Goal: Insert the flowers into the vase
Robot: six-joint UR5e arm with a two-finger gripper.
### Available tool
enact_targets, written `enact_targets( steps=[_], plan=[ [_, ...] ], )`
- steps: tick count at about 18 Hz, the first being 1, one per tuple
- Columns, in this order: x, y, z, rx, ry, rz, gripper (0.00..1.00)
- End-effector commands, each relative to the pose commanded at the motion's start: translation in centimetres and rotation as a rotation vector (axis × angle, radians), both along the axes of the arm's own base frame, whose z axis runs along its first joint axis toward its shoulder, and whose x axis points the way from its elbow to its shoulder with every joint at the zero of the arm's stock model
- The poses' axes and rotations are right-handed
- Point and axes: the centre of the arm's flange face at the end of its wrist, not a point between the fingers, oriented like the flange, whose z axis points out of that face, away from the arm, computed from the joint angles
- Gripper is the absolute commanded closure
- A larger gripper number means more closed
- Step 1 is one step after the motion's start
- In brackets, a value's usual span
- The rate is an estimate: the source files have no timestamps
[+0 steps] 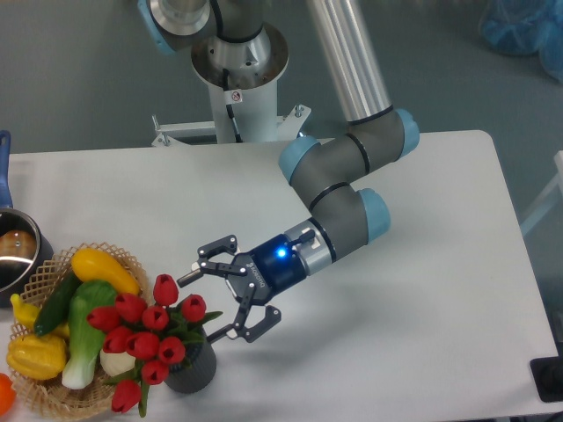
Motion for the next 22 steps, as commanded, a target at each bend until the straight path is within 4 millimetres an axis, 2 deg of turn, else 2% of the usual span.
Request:
enact_targets(
  steps=[3, 7, 10, 13, 14, 18, 19, 22],
  plan=[
    [-2.1, -2.3, 2.8, 0.025, 0.039, 0.051, 0.00],
    [-4.9, -5.8, 4.8, 0.019, 0.079, 0.122, 0.00],
    [-7.2, -8.4, 5.0, -0.085, 0.162, 0.183, 0.00],
    [-8.4, -11.9, 8.5, -0.236, 0.331, 0.262, 0.00],
    [-8.7, -12.7, 8.9, -0.302, 0.382, 0.281, 0.00],
    [-10.5, -14.3, 9.6, -0.381, 0.446, 0.325, 0.00],
    [-11.4, -15.2, 9.8, -0.394, 0.453, 0.346, 0.00],
    [-13.8, -17.6, 8.6, -0.625, 0.556, 0.400, 0.00]
  ],
)
